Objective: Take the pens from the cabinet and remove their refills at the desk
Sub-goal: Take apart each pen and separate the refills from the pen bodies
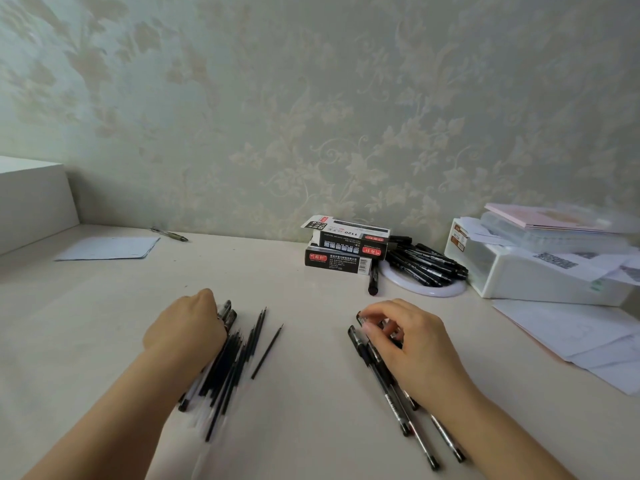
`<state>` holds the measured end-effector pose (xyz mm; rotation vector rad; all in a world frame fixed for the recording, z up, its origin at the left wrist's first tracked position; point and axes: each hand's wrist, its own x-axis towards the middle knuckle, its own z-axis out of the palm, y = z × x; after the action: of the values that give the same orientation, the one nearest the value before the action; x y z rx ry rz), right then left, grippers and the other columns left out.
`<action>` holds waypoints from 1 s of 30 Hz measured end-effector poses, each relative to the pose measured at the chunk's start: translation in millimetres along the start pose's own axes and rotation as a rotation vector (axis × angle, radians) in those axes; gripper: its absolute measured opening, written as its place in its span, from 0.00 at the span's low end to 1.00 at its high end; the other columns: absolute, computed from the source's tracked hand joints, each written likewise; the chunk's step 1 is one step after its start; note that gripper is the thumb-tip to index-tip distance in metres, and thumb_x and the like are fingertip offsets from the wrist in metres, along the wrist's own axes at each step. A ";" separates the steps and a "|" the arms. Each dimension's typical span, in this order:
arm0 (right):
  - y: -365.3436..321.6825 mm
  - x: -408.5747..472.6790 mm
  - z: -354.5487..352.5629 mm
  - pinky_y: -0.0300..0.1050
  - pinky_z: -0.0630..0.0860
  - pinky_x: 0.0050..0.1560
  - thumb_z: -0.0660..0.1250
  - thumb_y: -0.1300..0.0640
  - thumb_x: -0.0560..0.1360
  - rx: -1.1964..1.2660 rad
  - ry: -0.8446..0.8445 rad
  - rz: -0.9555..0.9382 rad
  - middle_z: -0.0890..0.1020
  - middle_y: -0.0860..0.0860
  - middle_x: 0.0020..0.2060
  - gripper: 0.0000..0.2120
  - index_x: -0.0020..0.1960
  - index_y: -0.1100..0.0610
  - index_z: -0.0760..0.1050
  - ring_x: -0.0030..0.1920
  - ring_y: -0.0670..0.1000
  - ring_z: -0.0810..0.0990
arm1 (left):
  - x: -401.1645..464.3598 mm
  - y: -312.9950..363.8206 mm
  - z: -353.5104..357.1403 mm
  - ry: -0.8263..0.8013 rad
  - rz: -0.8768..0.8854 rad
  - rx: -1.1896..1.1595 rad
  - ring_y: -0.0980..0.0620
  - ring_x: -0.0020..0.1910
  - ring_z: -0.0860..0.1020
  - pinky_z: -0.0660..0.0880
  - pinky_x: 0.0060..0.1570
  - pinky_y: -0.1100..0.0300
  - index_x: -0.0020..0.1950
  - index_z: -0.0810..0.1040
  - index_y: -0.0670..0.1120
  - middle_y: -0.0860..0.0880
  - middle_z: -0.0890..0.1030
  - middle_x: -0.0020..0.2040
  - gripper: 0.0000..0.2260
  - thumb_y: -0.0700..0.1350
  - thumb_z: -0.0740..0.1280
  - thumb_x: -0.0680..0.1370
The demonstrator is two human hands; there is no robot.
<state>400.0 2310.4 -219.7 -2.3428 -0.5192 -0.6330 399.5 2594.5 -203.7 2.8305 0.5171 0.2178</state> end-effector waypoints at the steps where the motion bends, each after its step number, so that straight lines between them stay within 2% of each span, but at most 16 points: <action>1: 0.3 0.3 -0.6 0.32 0.74 0.41 0.71 0.56 0.74 -0.005 0.009 0.006 0.80 0.36 0.40 0.04 0.47 0.48 0.81 0.41 0.41 0.77 | -0.1 0.2 0.1 -0.002 0.001 0.000 0.45 0.48 0.75 0.75 0.47 0.54 0.51 0.72 0.46 0.47 0.76 0.48 0.05 0.41 0.59 0.76; 5: 3.6 1.1 -5.8 0.28 0.70 0.37 0.72 0.57 0.73 -0.051 0.042 0.088 0.79 0.39 0.36 0.05 0.42 0.48 0.81 0.40 0.39 0.76 | -2.3 2.1 -2.1 0.007 0.008 -0.006 0.44 0.49 0.75 0.74 0.47 0.54 0.52 0.72 0.46 0.46 0.75 0.51 0.06 0.43 0.60 0.77; 10: -2.1 -1.7 -6.1 0.32 0.67 0.33 0.74 0.49 0.70 -0.153 -0.007 0.166 0.75 0.45 0.32 0.10 0.34 0.49 0.76 0.35 0.43 0.75 | -10.7 13.0 -0.5 0.080 0.034 -0.038 0.43 0.51 0.75 0.72 0.45 0.54 0.58 0.71 0.47 0.46 0.70 0.54 0.13 0.53 0.62 0.78; 12: -8.2 -4.0 -2.2 0.33 0.65 0.32 0.73 0.46 0.70 -0.179 -0.068 0.162 0.73 0.45 0.33 0.11 0.34 0.49 0.76 0.35 0.43 0.74 | -13.6 18.5 0.7 0.131 0.104 -0.102 0.46 0.47 0.74 0.72 0.44 0.56 0.58 0.72 0.48 0.49 0.70 0.51 0.13 0.54 0.64 0.78; 15: -14.1 -5.7 1.8 0.32 0.62 0.32 0.71 0.44 0.71 -0.242 -0.153 0.158 0.70 0.44 0.37 0.09 0.40 0.49 0.78 0.37 0.44 0.71 | -21.9 33.1 3.6 0.164 0.257 -0.262 0.53 0.42 0.74 0.69 0.43 0.58 0.51 0.75 0.52 0.53 0.74 0.44 0.08 0.54 0.66 0.77; 17: -15.7 -5.8 2.5 0.33 0.61 0.33 0.70 0.43 0.72 -0.266 -0.181 0.167 0.69 0.44 0.38 0.09 0.43 0.49 0.78 0.39 0.44 0.70 | -32.0 46.6 8.7 0.120 0.349 -0.334 0.56 0.39 0.74 0.66 0.39 0.60 0.46 0.76 0.54 0.54 0.76 0.39 0.04 0.53 0.68 0.75; 19: -18.0 -5.8 3.3 0.35 0.61 0.33 0.70 0.43 0.72 -0.285 -0.193 0.171 0.69 0.44 0.39 0.10 0.43 0.49 0.78 0.39 0.44 0.70 | -41.5 58.0 17.5 0.034 0.405 -0.382 0.60 0.36 0.73 0.66 0.35 0.63 0.42 0.77 0.54 0.55 0.77 0.35 0.04 0.52 0.69 0.75; 22: -21.6 -6.2 6.8 0.39 0.66 0.39 0.68 0.42 0.73 -0.321 -0.197 0.143 0.70 0.44 0.40 0.10 0.41 0.48 0.76 0.42 0.45 0.73 | -48.9 66.8 29.0 -0.064 0.441 -0.422 0.61 0.33 0.74 0.66 0.33 0.66 0.41 0.78 0.55 0.56 0.78 0.37 0.04 0.53 0.68 0.74; 25: -22.4 -6.9 10.5 0.41 0.72 0.43 0.66 0.43 0.74 -0.329 -0.188 0.136 0.71 0.44 0.40 0.10 0.39 0.48 0.74 0.45 0.46 0.75 | -49.5 67.9 32.3 -0.098 0.451 -0.448 0.61 0.32 0.75 0.70 0.33 0.67 0.41 0.78 0.55 0.57 0.79 0.38 0.04 0.54 0.68 0.74; 27: -20.4 -6.4 11.7 0.40 0.72 0.41 0.67 0.44 0.73 -0.306 -0.169 0.153 0.71 0.44 0.38 0.11 0.38 0.50 0.75 0.42 0.44 0.74 | -48.3 67.1 32.2 -0.105 0.447 -0.466 0.61 0.30 0.74 0.70 0.34 0.67 0.41 0.78 0.56 0.57 0.79 0.38 0.04 0.54 0.68 0.74; 30: -19.2 -4.7 9.8 0.33 0.66 0.33 0.71 0.46 0.71 -0.169 -0.088 0.192 0.71 0.44 0.33 0.11 0.36 0.51 0.76 0.34 0.43 0.71 | -47.2 66.4 32.2 -0.127 0.439 -0.516 0.63 0.30 0.74 0.70 0.32 0.68 0.41 0.78 0.57 0.57 0.80 0.39 0.04 0.55 0.68 0.75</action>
<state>389.4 2329.7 -219.6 -2.5504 -0.2824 -0.5028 383.7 2510.1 -221.0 2.3868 -0.1781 0.2124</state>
